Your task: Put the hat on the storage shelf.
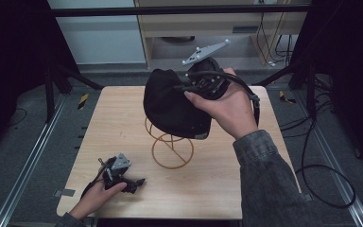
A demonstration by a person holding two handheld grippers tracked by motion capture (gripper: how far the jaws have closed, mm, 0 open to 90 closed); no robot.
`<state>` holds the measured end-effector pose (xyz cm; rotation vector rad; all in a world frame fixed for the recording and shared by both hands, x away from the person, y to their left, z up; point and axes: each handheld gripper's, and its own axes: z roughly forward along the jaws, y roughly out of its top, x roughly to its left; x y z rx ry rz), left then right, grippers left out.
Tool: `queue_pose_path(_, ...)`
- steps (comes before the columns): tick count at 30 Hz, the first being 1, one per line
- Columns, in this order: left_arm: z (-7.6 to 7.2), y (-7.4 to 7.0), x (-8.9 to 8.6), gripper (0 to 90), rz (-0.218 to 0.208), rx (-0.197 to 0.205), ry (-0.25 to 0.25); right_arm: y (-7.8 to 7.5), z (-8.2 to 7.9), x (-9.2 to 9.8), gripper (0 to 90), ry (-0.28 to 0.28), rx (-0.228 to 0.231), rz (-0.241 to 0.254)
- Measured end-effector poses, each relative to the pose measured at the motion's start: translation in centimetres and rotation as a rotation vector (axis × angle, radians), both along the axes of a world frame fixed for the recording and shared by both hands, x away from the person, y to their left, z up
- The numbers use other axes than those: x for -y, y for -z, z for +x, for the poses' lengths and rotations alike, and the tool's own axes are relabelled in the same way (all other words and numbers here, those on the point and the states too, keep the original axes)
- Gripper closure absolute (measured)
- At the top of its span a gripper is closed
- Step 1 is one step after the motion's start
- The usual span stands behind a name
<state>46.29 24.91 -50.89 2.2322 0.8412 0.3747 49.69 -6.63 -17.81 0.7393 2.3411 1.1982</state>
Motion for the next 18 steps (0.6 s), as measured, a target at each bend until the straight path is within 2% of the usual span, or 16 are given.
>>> queue_pose_path(5,0.0,0.0,0.0,0.0,0.0,0.0,0.0,0.4,0.2,-0.4,77.4,-0.002,-0.006,-0.006)
queue_pose_path(9,0.0,0.0,0.0,0.0,-0.001,0.0,0.0,1.0,0.7,-0.9,77.4,-0.001,-0.017,-0.03)
queue_pose_path(18,0.0,0.0,0.0,0.0,0.0,-0.001,0.001,1.3,1.1,-1.5,77.3,-0.011,-0.029,-0.022)
